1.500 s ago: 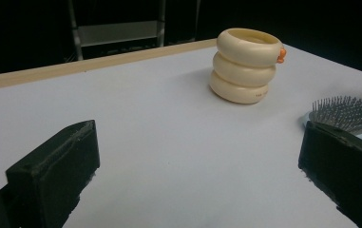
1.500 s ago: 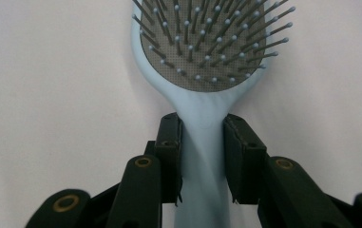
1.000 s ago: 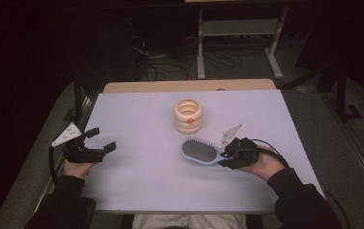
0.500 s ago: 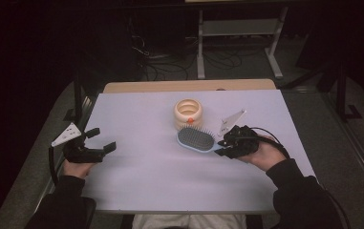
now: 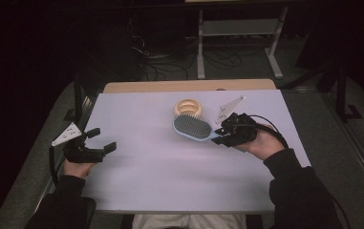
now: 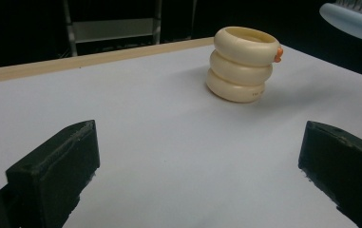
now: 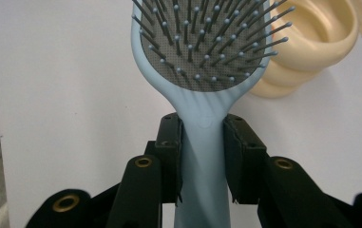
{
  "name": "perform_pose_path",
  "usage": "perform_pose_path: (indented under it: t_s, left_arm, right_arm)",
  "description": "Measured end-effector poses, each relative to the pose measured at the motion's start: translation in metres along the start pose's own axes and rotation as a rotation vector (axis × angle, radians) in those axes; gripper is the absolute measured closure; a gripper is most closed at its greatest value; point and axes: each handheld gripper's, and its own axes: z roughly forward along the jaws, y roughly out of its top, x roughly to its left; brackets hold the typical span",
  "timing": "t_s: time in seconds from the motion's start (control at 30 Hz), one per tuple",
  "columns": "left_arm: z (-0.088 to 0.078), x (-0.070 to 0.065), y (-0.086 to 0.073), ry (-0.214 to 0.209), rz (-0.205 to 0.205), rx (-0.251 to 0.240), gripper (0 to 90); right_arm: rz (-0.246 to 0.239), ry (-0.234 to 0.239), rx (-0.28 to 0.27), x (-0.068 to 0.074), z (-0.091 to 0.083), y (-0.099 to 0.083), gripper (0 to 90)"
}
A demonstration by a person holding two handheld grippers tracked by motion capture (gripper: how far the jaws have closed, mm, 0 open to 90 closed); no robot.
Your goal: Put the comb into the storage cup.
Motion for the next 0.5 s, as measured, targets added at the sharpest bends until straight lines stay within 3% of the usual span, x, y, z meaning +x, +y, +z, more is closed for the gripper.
perform_pose_path:
  t_s: [0.3, 0.5]
  left_arm:
    - [-0.001, 0.0, 0.003, -0.005, 0.0, -0.002, 0.0]
    - [0.004, -0.007, 0.016, -0.014, 0.04, 0.012, 0.0]
  right_arm:
    - [-0.002, -0.019, -0.002, -0.012, -0.005, 0.017, 68.1]
    - [-0.002, -0.037, -0.03, -0.022, -0.009, 0.028, 68.1]
